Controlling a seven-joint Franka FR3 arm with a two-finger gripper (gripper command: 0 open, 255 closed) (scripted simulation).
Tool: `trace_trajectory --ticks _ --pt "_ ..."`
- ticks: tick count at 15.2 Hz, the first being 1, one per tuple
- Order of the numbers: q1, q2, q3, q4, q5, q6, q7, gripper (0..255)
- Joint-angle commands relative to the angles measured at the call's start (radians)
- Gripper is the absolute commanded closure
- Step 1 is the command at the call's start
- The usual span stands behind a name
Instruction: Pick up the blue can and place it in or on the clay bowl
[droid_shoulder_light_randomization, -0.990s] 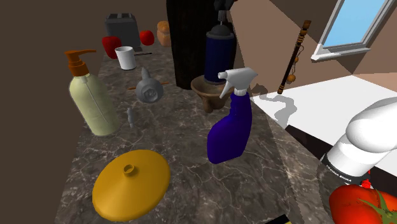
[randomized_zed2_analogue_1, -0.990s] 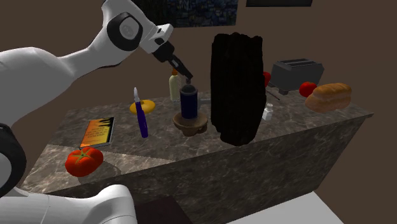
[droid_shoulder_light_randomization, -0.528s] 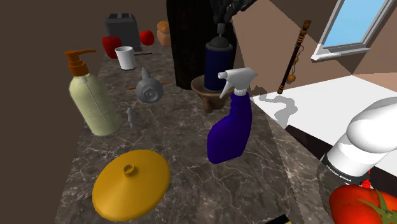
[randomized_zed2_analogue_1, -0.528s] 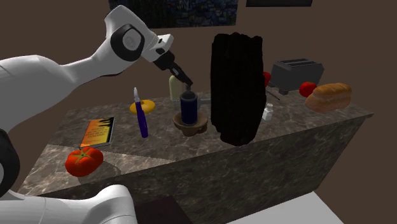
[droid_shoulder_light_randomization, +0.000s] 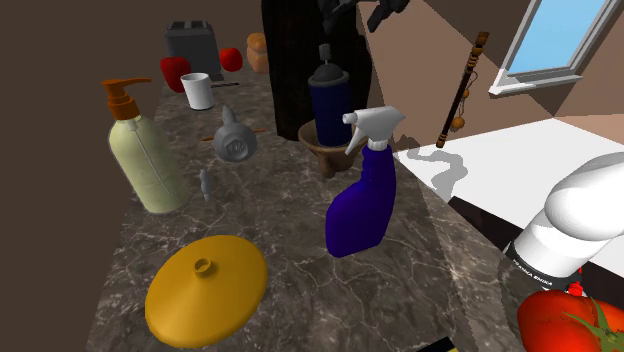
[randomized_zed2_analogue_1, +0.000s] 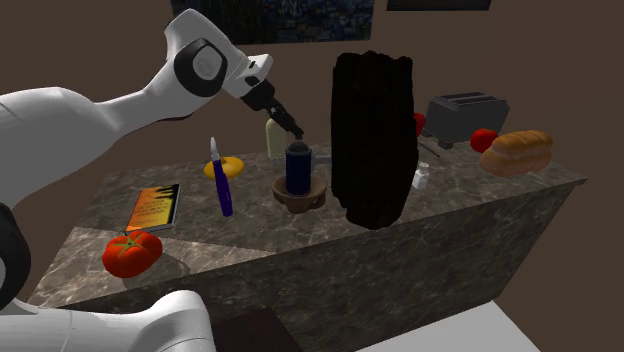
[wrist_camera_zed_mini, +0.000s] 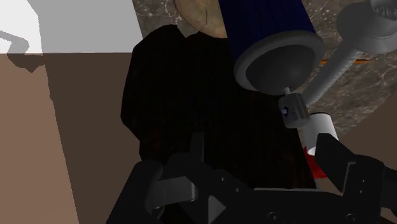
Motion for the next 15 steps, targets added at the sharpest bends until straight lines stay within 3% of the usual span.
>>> trace_trajectory --ticks 1,3,7,15 --pt "0.000 0.000 0.000 0.000 0.000 0.000 0.000 0" --pt "0.000 0.000 0.000 0.001 0.000 0.000 0.000 0" --pt "0.017 -0.025 -0.005 0.098 0.013 -0.124 -0.009 0" --pt "0.017 -0.025 -0.005 0.098 0.013 -0.124 -0.009 0"
